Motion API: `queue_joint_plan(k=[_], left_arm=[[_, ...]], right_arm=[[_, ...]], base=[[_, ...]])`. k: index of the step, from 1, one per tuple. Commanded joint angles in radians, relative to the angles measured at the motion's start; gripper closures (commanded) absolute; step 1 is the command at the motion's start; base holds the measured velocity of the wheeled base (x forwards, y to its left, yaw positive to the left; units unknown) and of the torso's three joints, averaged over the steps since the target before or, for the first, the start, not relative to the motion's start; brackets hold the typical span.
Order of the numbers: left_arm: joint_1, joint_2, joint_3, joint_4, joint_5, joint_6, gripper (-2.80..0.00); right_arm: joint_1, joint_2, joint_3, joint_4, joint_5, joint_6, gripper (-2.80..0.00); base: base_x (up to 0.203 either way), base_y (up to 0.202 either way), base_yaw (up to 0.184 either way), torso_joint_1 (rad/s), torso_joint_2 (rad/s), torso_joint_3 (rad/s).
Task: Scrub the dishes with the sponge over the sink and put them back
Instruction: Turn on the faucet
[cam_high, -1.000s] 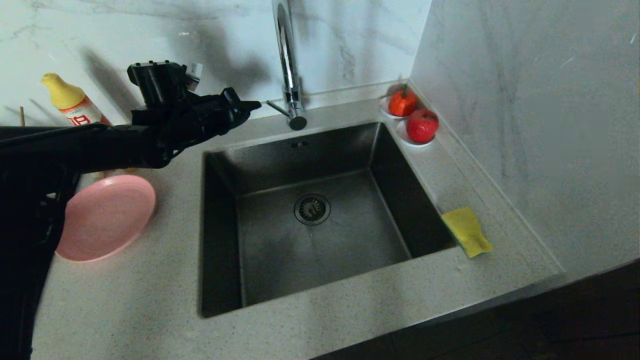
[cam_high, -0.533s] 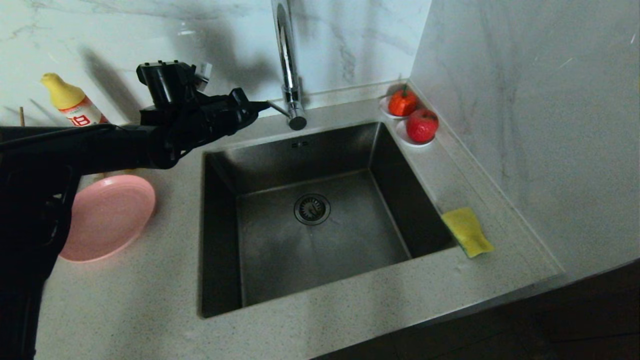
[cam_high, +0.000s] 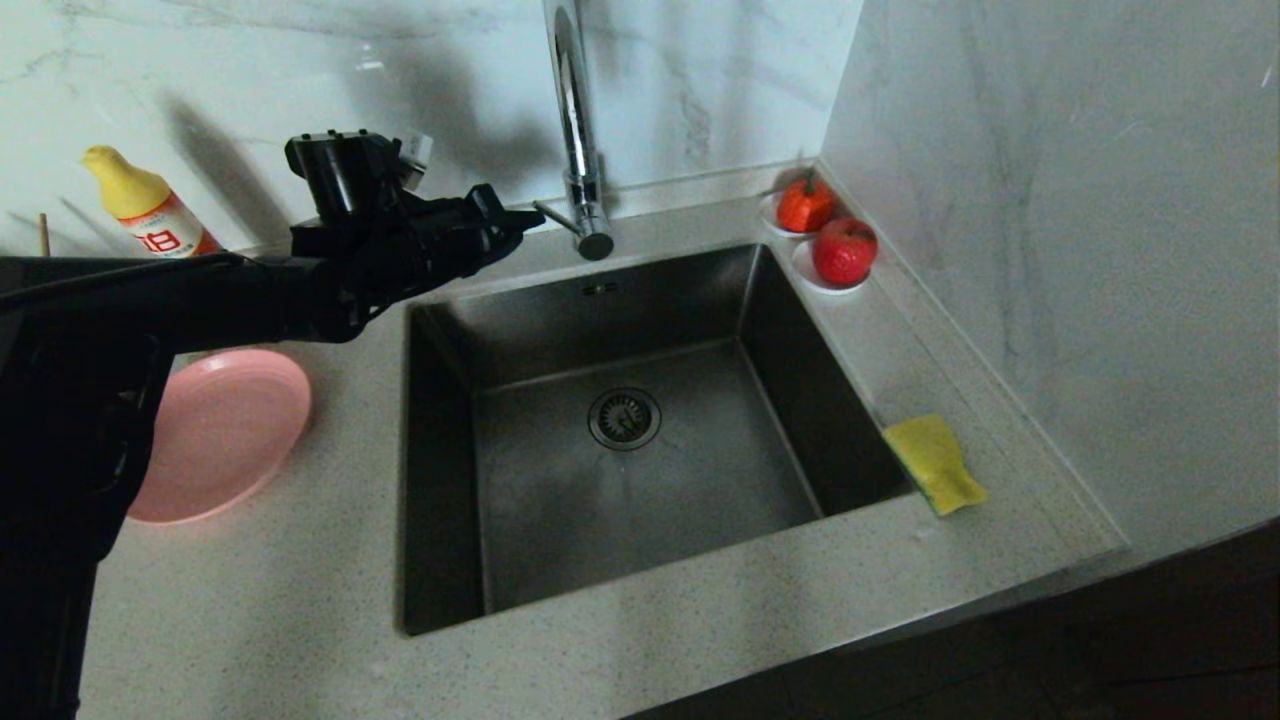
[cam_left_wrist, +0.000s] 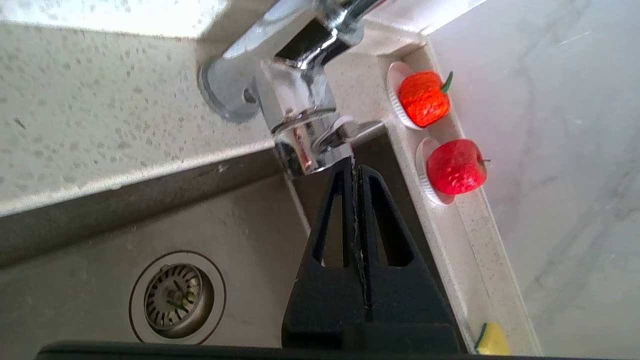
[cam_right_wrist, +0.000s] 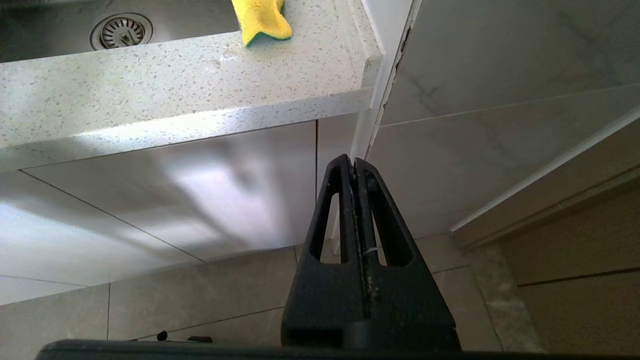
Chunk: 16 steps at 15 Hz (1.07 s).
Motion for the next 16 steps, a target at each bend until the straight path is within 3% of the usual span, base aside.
queue_joint_plan(k=[1, 13, 16], left_arm=[[0.0, 0.002, 0.0, -0.002, -0.002, -0.004, 0.0], [0.009, -0.025, -0.002, -0.04, 0.003, 0.002, 0.0], [0.009, -0.002, -0.008, -0.063, 0.002, 0.039, 0.0]], right_arm=[[0.0, 0.0, 0.0, 0.0, 0.0, 0.0, 0.0], [0.0, 0.0, 0.0, 0.0, 0.0, 0.0, 0.0], [0.0, 0.0, 0.0, 0.0, 0.0, 0.0, 0.0]], base=[[0.0, 0.0, 0.0, 0.0, 0.0, 0.0], [0.0, 0.0, 0.0, 0.0, 0.0, 0.0], [0.0, 0.0, 0.0, 0.0, 0.0, 0.0]])
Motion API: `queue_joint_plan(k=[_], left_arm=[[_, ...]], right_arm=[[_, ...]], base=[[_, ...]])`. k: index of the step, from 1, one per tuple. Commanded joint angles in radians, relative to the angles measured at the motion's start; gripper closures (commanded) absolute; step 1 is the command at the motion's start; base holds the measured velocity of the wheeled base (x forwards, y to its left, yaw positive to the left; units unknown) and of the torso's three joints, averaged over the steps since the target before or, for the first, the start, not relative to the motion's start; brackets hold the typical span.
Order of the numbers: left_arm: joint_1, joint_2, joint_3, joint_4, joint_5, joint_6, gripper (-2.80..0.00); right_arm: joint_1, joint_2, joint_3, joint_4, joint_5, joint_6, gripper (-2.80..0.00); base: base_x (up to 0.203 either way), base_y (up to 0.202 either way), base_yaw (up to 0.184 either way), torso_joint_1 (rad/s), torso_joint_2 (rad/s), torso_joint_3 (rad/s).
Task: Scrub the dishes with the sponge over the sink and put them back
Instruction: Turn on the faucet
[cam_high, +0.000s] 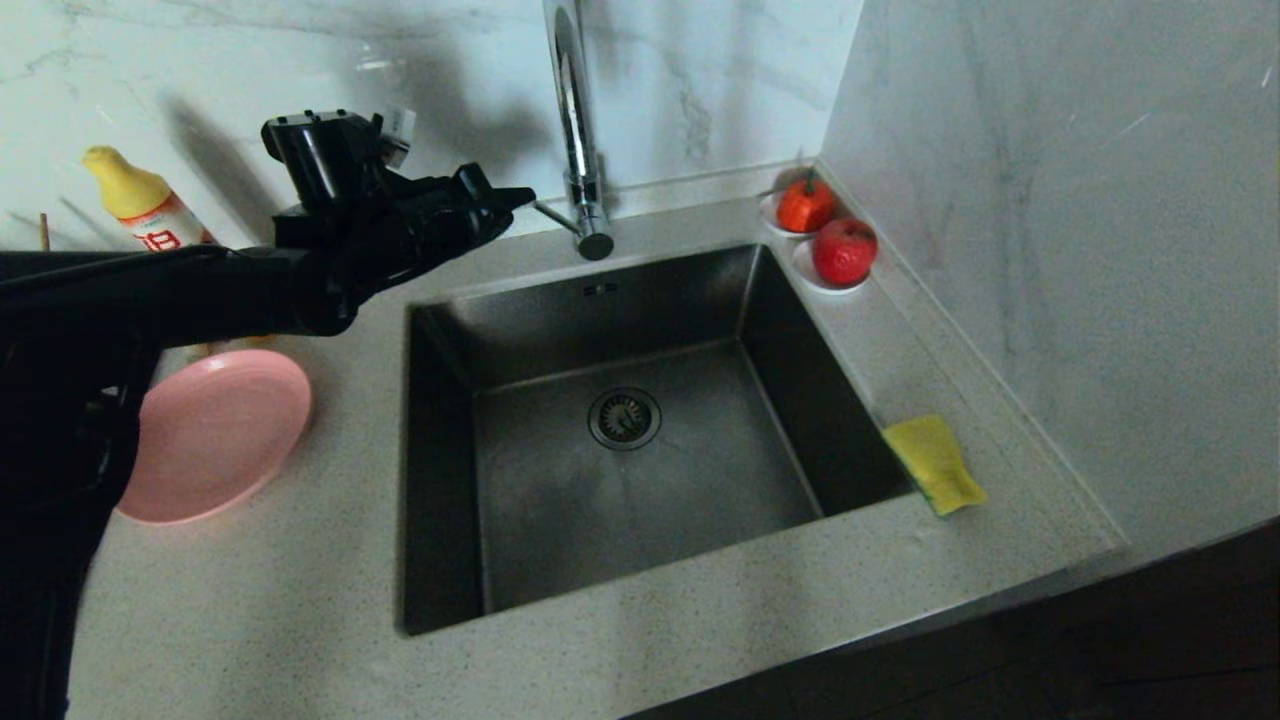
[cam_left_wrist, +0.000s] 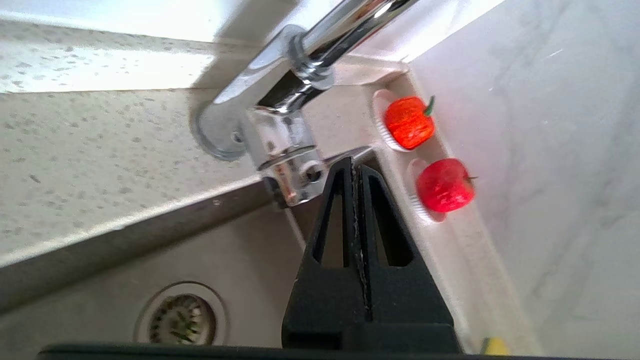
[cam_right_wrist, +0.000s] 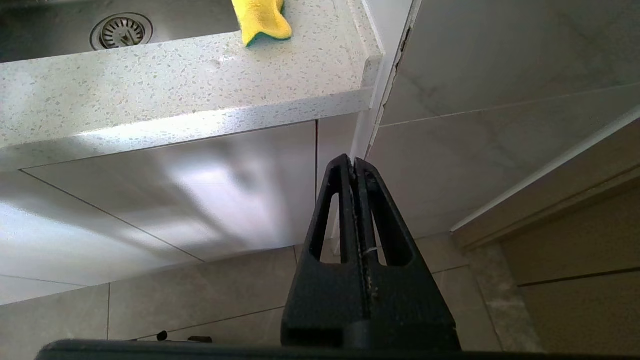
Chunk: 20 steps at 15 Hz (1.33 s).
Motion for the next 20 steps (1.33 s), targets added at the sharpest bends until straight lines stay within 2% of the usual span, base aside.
queue_joint_plan(k=[1, 5, 20], left_arm=[[0.0, 0.018, -0.003, -0.005, -0.003, 0.046, 0.0], [0.0, 0.035, -0.003, -0.007, 0.0, 0.125, 0.0], [-0.003, 0.055, -0.002, -0.026, -0.012, 0.119, 0.0]], right_arm=[[0.0, 0.0, 0.0, -0.001, 0.0, 0.0, 0.0], [0.0, 0.0, 0.0, 0.0, 0.0, 0.0, 0.0], [0.0, 0.0, 0.0, 0.0, 0.0, 0.0, 0.0]], base=[[0.0, 0.0, 0.0, 0.0, 0.0, 0.0], [0.0, 0.0, 0.0, 0.0, 0.0, 0.0], [0.0, 0.0, 0.0, 0.0, 0.0, 0.0]])
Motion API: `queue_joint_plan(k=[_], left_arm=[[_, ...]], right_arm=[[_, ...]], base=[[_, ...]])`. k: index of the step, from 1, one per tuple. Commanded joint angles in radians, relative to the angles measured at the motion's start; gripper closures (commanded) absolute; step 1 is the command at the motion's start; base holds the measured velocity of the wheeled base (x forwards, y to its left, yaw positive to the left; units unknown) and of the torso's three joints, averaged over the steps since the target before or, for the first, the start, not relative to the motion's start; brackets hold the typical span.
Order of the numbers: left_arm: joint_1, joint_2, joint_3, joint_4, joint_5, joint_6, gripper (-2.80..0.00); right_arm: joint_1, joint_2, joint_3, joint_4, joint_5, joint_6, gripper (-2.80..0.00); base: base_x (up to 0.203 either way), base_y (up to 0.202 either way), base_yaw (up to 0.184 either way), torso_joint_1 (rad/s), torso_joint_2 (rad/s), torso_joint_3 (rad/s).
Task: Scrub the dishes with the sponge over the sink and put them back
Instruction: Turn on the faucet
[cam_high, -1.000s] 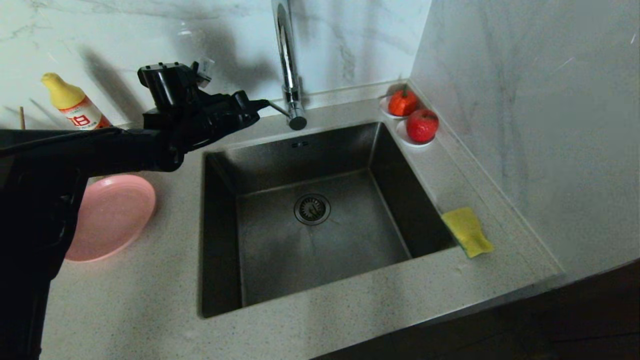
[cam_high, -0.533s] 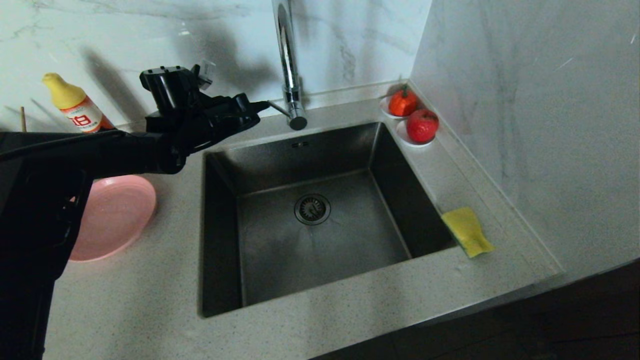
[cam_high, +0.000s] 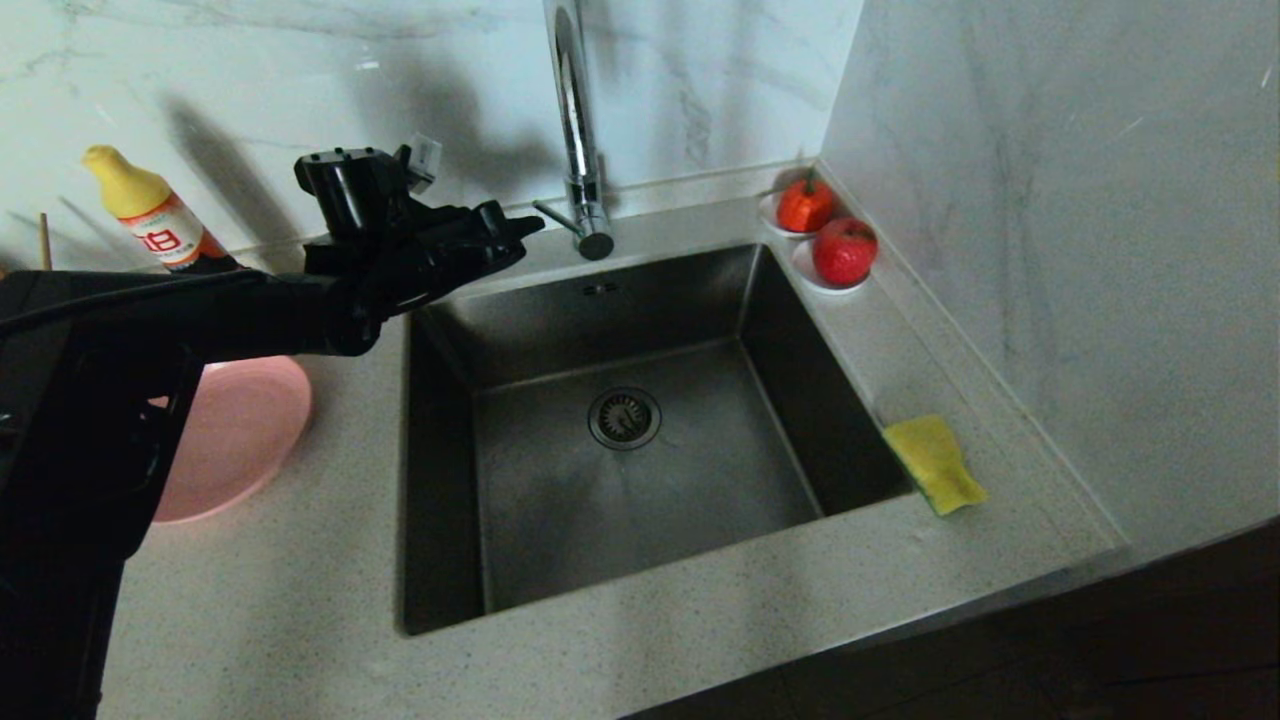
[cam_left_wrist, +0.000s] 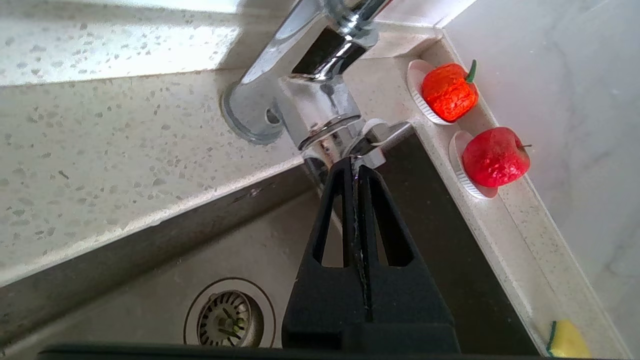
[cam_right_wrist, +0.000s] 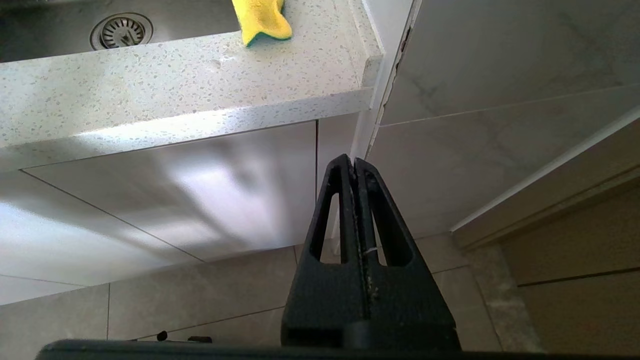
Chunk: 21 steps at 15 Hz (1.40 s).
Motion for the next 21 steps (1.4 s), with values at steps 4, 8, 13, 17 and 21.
queue_joint_plan(k=[4, 8, 13, 17, 21], left_arm=[[0.001, -0.011, -0.003, -0.006, -0.003, -0.004, 0.0], [0.012, -0.028, -0.003, -0.02, 0.001, -0.001, 0.0], [0.013, -0.047, -0.003, -0.033, 0.001, 0.001, 0.0], [0.01, -0.038, -0.002, -0.035, 0.001, 0.002, 0.0], [0.001, -0.021, -0.001, -0.035, -0.001, 0.002, 0.0]], right_arm=[[0.0, 0.0, 0.0, -0.001, 0.0, 0.0, 0.0], [0.0, 0.0, 0.0, 0.0, 0.0, 0.0, 0.0], [0.0, 0.0, 0.0, -0.001, 0.0, 0.0, 0.0], [0.0, 0.0, 0.0, 0.0, 0.0, 0.0, 0.0], [0.0, 0.0, 0.0, 0.0, 0.0, 0.0, 0.0]], base=[[0.0, 0.0, 0.0, 0.0, 0.0, 0.0], [0.0, 0.0, 0.0, 0.0, 0.0, 0.0], [0.0, 0.0, 0.0, 0.0, 0.0, 0.0], [0.0, 0.0, 0.0, 0.0, 0.0, 0.0], [0.0, 0.0, 0.0, 0.0, 0.0, 0.0]])
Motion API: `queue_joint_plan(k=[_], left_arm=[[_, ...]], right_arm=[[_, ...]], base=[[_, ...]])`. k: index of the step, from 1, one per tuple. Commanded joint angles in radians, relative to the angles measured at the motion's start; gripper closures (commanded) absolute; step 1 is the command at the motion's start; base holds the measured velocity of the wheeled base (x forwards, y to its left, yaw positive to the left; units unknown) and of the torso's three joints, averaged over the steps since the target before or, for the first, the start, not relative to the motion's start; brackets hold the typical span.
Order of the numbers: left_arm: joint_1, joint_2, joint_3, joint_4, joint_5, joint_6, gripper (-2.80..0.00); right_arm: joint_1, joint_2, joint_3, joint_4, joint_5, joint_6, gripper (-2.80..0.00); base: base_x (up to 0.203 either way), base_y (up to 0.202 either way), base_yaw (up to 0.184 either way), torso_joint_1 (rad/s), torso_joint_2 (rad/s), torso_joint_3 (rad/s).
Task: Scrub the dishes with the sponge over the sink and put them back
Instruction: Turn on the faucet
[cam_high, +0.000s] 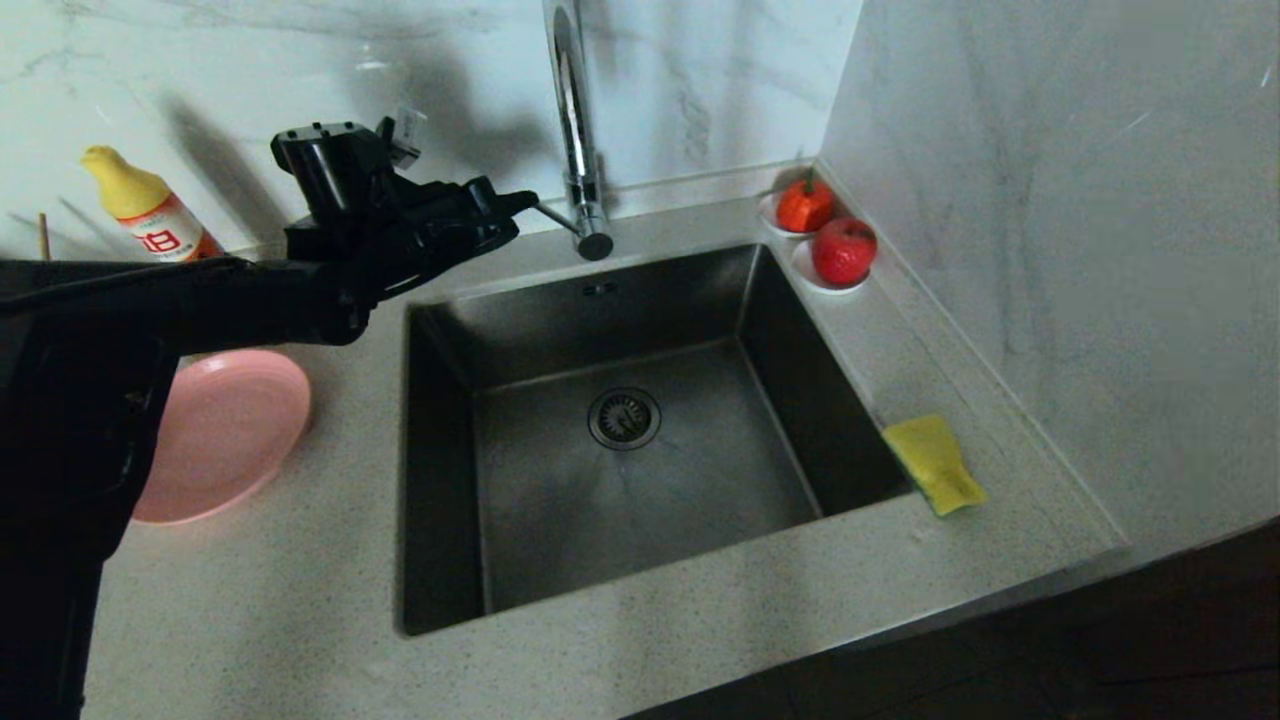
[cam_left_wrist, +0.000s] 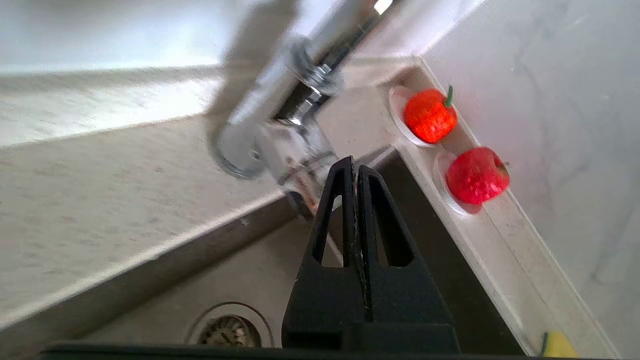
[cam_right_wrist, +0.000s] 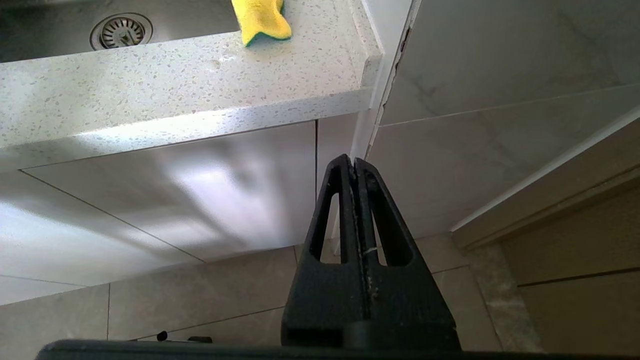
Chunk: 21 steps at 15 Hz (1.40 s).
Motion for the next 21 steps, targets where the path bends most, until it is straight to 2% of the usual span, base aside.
queue_joint_plan(k=[1, 21], left_arm=[[-0.001, 0.011, 0.0, -0.003, -0.003, -0.003, 0.0], [-0.003, -0.008, -0.001, -0.001, -0.004, -0.004, 0.0]], right_arm=[[0.0, 0.0, 0.0, 0.0, 0.0, 0.0, 0.0], [0.0, 0.0, 0.0, -0.001, 0.0, 0.0, 0.0]], base=[[0.0, 0.0, 0.0, 0.0, 0.0, 0.0], [0.0, 0.0, 0.0, 0.0, 0.0, 0.0]])
